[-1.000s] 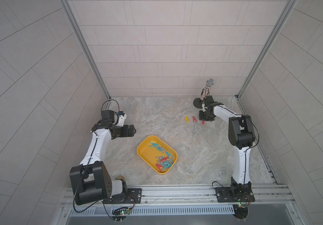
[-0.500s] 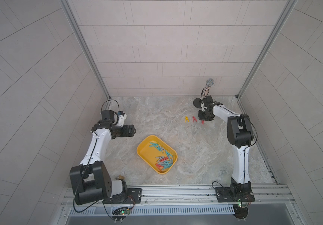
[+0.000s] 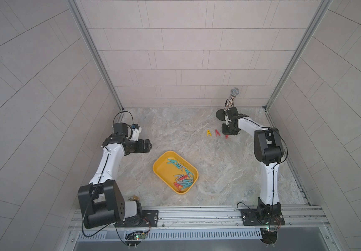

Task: Take the clothespins out of the storage box
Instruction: Place the clothespin at the center of the board, then pick up the clothespin from the storage box.

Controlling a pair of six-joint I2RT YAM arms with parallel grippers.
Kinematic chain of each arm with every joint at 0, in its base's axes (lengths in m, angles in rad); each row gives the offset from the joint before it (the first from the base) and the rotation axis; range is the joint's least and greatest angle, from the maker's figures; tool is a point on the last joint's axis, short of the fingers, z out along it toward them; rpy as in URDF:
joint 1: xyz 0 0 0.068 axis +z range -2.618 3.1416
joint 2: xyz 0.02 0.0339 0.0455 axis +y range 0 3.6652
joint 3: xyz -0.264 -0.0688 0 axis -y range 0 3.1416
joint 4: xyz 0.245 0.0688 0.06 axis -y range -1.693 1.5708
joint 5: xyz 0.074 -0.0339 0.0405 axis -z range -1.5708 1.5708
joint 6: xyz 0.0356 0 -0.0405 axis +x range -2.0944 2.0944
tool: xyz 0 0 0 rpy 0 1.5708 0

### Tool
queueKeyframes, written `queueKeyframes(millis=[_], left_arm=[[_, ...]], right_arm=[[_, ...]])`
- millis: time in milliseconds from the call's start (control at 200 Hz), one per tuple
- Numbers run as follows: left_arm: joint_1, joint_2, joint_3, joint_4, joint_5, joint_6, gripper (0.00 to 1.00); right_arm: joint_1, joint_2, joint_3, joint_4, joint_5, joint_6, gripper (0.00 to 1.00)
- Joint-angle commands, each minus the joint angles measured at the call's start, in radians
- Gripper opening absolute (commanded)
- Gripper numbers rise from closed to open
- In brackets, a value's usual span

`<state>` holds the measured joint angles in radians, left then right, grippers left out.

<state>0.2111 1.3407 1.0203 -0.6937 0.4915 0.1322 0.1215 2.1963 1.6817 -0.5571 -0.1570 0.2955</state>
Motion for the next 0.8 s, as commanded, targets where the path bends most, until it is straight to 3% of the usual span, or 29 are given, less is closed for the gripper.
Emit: queueKeyframes(millis=[0,535,791], left_arm=[[0.005,-0.008,-0.008,-0.018,0.009,0.019,1.00],[0.006,-0.011,-0.009,-0.018,0.007,0.021,1.00],[0.005,-0.020,-0.008,-0.013,-0.022,0.014,1.00]], right_arm=[[0.010,-0.089,-0.030,-0.006,-0.003,0.007,0.27],[0.119,-0.394,-0.253,0.002,0.010,0.030,0.27],[0.207,-0.522,-0.282,-0.042,-0.041,0.018,0.25]])
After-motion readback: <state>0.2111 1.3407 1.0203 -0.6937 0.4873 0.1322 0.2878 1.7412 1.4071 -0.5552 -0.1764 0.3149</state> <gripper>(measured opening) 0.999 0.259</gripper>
